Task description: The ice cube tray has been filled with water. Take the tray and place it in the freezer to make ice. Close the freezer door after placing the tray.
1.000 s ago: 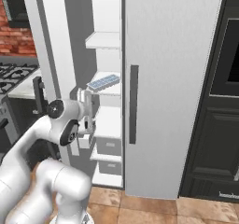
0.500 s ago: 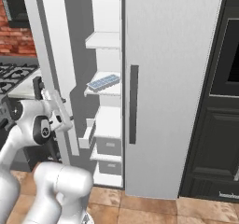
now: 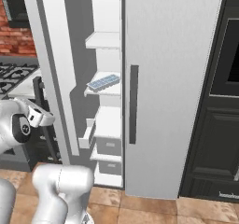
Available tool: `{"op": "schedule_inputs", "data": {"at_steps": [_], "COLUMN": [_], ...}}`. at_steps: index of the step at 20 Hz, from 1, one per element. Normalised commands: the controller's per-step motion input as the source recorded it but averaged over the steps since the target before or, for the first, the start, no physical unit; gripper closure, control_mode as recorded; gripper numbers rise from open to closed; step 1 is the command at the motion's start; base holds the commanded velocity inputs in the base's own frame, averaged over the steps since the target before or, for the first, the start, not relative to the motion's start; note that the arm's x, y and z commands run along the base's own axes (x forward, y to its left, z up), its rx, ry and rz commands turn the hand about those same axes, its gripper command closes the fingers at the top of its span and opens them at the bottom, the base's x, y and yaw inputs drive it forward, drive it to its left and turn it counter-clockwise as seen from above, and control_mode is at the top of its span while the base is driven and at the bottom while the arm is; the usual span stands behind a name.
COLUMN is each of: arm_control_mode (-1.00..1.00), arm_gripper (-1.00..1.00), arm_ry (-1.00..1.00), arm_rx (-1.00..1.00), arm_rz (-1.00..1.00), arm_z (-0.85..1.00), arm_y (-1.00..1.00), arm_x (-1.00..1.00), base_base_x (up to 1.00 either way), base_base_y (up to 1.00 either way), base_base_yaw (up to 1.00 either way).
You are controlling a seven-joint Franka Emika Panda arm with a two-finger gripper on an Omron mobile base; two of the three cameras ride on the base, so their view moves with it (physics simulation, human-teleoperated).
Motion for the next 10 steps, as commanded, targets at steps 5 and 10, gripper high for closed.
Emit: {"op": "schedule_inputs", "data": {"at_steps": [5,10], "arm_control_mode": [-1.00,-1.00], "arm_gripper": [-1.00,-1.00], "arm_ry": [0.22,0.25], "arm_rx": [-0.55,-0.47], "arm_rz": [0.33,0.16], "arm_z": [0.18,0.10], "arm_y": [1.00,0.88], "arm_x": [-0.01,0.22], "base_base_x": [0.00,0.00], "base_base_y": [0.00,0.00], "base_base_yaw": [0.00,0.00]}}
